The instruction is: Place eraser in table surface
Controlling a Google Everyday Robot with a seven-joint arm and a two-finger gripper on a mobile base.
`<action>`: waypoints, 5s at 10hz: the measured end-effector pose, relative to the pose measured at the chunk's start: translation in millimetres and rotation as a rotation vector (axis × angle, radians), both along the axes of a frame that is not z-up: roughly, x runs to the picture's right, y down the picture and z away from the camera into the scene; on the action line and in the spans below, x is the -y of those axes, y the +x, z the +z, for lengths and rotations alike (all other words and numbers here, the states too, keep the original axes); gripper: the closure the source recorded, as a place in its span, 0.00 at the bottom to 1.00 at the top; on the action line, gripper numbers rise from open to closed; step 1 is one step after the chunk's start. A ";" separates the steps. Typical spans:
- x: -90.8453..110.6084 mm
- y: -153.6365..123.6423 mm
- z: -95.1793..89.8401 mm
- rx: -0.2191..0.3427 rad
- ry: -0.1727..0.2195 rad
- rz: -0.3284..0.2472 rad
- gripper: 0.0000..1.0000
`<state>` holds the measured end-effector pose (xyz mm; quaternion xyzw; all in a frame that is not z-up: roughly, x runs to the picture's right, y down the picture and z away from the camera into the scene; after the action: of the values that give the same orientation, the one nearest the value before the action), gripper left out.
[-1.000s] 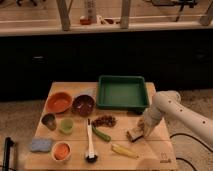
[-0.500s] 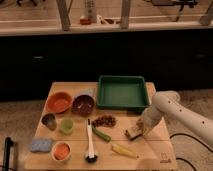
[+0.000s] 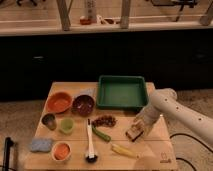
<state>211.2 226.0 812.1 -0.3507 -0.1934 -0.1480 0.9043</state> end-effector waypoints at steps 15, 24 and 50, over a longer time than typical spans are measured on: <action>12.6 9.5 -5.8 -0.029 -0.045 -0.052 0.20; 16.4 12.6 -5.2 -0.039 -0.045 -0.062 0.20; 15.0 12.7 -4.7 -0.039 -0.047 -0.060 0.20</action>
<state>223.9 211.0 807.4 -0.3805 -0.1687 -0.1637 0.8944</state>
